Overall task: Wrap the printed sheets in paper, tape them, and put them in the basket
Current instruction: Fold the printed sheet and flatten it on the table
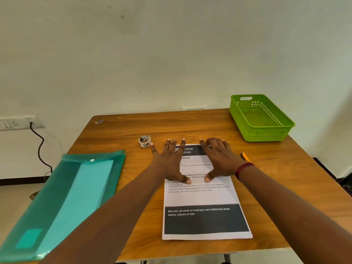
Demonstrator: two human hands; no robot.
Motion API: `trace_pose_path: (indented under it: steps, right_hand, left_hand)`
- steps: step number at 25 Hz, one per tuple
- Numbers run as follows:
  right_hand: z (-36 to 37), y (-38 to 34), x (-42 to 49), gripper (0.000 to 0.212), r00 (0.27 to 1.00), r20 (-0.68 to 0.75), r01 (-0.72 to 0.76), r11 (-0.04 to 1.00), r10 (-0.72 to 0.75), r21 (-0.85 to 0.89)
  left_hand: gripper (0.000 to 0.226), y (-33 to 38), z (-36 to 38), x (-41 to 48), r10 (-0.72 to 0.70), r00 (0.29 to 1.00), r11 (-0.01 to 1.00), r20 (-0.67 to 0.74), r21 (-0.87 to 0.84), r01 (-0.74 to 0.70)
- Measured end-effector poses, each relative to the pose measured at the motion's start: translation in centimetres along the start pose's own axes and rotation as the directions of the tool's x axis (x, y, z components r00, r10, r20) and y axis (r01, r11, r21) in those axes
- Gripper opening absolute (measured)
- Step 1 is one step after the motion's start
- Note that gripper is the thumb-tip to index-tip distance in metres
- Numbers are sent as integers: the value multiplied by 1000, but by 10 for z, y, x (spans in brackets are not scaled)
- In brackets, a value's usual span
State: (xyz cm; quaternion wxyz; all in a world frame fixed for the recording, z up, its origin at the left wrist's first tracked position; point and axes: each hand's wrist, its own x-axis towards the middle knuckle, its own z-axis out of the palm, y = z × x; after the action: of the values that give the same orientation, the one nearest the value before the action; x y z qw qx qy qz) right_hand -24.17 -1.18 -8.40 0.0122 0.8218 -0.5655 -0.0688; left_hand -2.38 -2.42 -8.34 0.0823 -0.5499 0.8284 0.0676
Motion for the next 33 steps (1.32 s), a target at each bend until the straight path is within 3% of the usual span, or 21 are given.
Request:
trace_pose_path:
  steps: [4,9,14,19,24,27,33]
  right_hand:
    - [-3,-7,-9,133,995,-89,-41,999,39,-15]
    - [2,-16,-29,103,973,-213,-85,996,83,-2]
    - [13,-21,-44,75,966,-249,-59,996,73,63]
    - [29,-22,-54,53,980,-197,8,994,13,104]
    - [41,-30,-55,52,991,-113,-40,962,73,271]
    - [42,-36,-55,58,991,-93,-64,957,93,282]
    - [44,-58,-50,79,992,-66,-96,978,109,185]
  left_hand:
    - [145,8,1,-10,-13,995,1000,-94,11,14]
    - [138,18,4,-24,0,978,999,-208,43,9]
    - [88,26,11,-37,7,945,999,-328,48,9]
    - [53,25,18,-40,44,956,995,-291,-74,-69]
    - [58,23,31,-44,60,977,983,-203,-156,-93]
    - [62,19,44,-45,51,973,973,-226,-207,-99]
    - [59,22,64,-44,89,947,994,-310,-40,-106]
